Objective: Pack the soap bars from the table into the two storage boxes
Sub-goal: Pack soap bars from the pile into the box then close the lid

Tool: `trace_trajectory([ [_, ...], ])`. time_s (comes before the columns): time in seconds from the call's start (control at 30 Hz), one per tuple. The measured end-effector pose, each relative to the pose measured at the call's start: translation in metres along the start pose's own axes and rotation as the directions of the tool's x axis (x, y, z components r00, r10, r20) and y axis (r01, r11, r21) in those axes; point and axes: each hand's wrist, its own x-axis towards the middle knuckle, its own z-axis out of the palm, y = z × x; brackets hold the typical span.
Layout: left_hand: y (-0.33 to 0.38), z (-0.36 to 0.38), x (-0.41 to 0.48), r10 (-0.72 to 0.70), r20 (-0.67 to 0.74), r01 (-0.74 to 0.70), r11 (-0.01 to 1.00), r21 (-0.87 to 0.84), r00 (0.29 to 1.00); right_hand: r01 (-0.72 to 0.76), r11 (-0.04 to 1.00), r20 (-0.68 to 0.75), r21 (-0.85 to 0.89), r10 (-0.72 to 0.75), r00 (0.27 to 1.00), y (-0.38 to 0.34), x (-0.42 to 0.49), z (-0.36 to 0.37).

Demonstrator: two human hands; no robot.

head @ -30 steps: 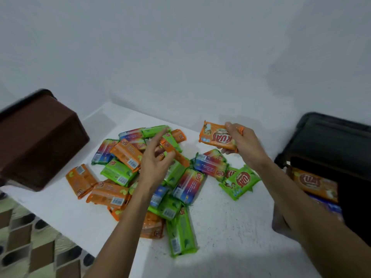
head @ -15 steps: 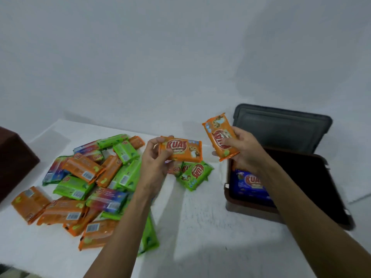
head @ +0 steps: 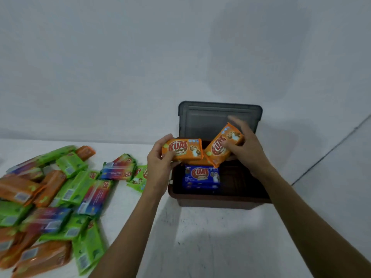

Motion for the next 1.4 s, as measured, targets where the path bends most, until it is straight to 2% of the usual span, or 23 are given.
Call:
trace_trajectory([
  [0.07, -0.005, 0.009, 0.000, 0.031, 0.007, -0.031, 0.997, 0.070, 1.000, -0.011, 0.999, -0.061, -0.049, 0.008, 0.998, 0.010, -0.003, -0.010],
  [0.17, -0.011, 0.016, 0.003, 0.067, 0.042, -0.073, 0.985, 0.154, 0.997, -0.094, 0.995, -0.178, -0.029, 0.088, 0.980, 0.028, -0.005, -0.023],
  [0.33, -0.018, 0.013, 0.005, 0.100, 0.070, -0.115, 0.958, 0.263, 0.993, -0.232, 0.971, -0.261, -0.056, 0.210, 0.942, 0.055, -0.005, -0.031],
  [0.4, -0.019, 0.012, 0.003, 0.115, 0.067, -0.129, 0.953, 0.273, 0.991, -0.314, 0.948, -0.250, -0.043, 0.294, 0.922, 0.068, -0.003, -0.027],
  [0.6, -0.023, 0.010, 0.004, 0.090, 0.040, -0.097, 0.966, 0.240, 0.995, -0.555, 0.813, -0.119, 0.175, 0.577, 0.808, 0.095, 0.009, -0.011],
  [0.67, -0.024, 0.009, 0.005, 0.078, 0.035, -0.084, 0.969, 0.234, 0.996, -0.604, 0.779, -0.100, 0.169, 0.624, 0.775, 0.099, 0.011, -0.010],
  [0.7, -0.025, 0.009, 0.005, 0.078, 0.034, -0.084, 0.969, 0.234, 0.996, -0.608, 0.788, -0.113, 0.095, 0.616, 0.780, 0.101, 0.011, -0.010],
  [0.77, -0.025, 0.009, 0.005, 0.085, 0.032, -0.090, 0.968, 0.233, 0.996, -0.562, 0.810, -0.126, -0.167, 0.548, 0.827, 0.102, 0.008, -0.009],
  [0.83, -0.025, 0.010, 0.005, 0.085, 0.030, -0.089, 0.970, 0.227, 0.996, -0.498, 0.784, -0.126, -0.370, 0.489, 0.863, 0.101, 0.004, -0.008],
  [0.93, -0.026, 0.010, 0.005, 0.073, 0.035, -0.079, 0.972, 0.219, 0.997, -0.459, 0.745, -0.130, -0.484, 0.457, 0.880, 0.098, 0.001, -0.008],
  [1.17, -0.026, 0.008, 0.006, 0.062, 0.043, -0.069, 0.978, 0.196, 0.997, -0.431, 0.688, -0.094, -0.583, 0.471, 0.877, 0.089, -0.004, -0.003],
  [1.23, -0.026, 0.008, 0.006, 0.066, 0.047, -0.074, 0.977, 0.201, 0.997, -0.412, 0.699, -0.108, -0.585, 0.436, 0.893, 0.082, -0.005, -0.005],
  [1.33, -0.026, 0.009, 0.006, 0.067, 0.036, -0.073, 0.973, 0.218, 0.997, -0.423, 0.803, -0.134, -0.419, 0.406, 0.904, 0.068, -0.005, -0.009],
  [1.4, -0.026, 0.009, 0.006, 0.067, 0.031, -0.073, 0.971, 0.227, 0.997, -0.542, 0.803, -0.079, -0.250, 0.541, 0.838, 0.059, -0.005, -0.007],
])
